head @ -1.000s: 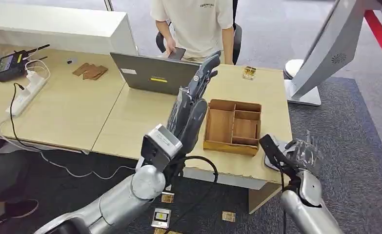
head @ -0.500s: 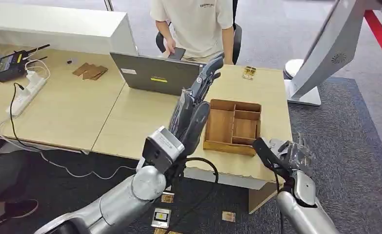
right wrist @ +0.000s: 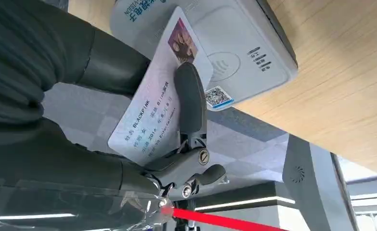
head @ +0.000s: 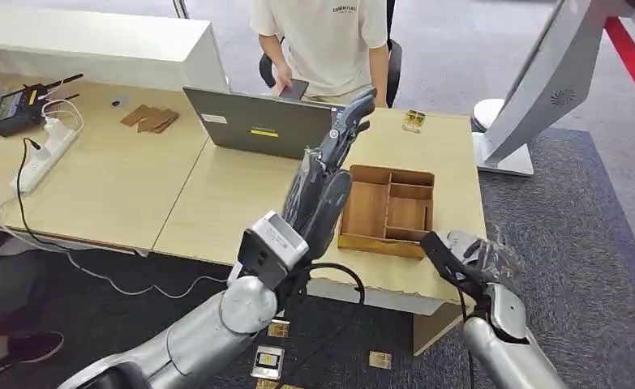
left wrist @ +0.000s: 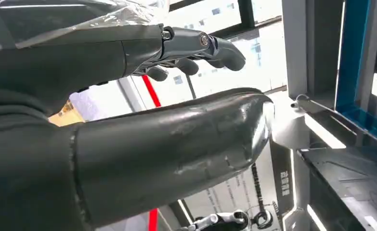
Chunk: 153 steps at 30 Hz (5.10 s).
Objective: Pass the card to the sensor for recognition and then transmit it.
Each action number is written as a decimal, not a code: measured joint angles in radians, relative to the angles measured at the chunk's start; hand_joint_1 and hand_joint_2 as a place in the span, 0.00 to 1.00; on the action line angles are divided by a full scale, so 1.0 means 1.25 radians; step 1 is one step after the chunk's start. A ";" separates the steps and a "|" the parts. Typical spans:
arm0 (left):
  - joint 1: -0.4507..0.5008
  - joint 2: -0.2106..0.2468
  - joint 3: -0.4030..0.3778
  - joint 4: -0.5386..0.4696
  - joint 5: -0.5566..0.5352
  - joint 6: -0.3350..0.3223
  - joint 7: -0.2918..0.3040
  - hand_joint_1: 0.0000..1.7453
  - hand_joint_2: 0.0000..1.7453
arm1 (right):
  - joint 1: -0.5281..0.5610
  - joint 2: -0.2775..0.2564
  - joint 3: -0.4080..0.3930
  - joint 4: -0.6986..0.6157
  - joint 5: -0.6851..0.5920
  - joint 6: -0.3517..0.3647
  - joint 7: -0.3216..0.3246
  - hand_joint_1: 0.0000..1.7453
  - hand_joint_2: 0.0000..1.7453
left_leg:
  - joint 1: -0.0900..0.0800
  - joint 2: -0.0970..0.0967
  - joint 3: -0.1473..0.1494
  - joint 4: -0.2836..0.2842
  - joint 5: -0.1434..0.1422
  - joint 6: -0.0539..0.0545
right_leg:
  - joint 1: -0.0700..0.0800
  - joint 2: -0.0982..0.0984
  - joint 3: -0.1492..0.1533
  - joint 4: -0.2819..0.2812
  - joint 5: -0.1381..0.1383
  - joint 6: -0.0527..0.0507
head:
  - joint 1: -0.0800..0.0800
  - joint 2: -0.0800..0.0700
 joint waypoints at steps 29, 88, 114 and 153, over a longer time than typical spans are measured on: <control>0.001 0.000 -0.005 0.001 -0.008 0.002 0.003 0.00 0.00 | 0.006 -0.003 -0.012 -0.044 -0.001 -0.185 -0.014 1.00 1.00 | 0.000 0.000 0.000 0.000 0.000 0.000 | 0.000 0.000 0.000 0.000 0.000 0.000 | 0.000 0.000; -0.025 -0.080 -0.032 0.082 0.080 -0.073 -0.101 0.00 0.00 | -0.311 0.107 0.042 0.028 -0.026 -0.020 -0.065 0.00 1.00 | 0.000 0.000 0.000 0.000 0.000 0.000 | 0.000 0.000 0.000 0.000 0.000 0.000 | 0.000 0.000; -0.007 -0.042 -0.016 0.050 -0.011 -0.016 0.008 0.00 0.00 | -0.107 0.027 0.065 -0.329 -0.170 -0.066 -0.017 0.00 1.00 | 0.000 0.000 0.000 0.000 0.000 0.000 | 0.000 0.000 0.000 0.000 0.000 0.000 | 0.000 0.000; 0.002 -0.026 -0.001 0.024 -0.005 -0.028 -0.001 0.00 0.00 | 0.072 0.001 0.056 -0.461 -0.010 0.049 -0.038 0.00 1.00 | 0.000 0.000 0.000 0.000 0.000 0.000 | 0.000 0.000 0.000 0.000 0.000 0.000 | 0.000 0.000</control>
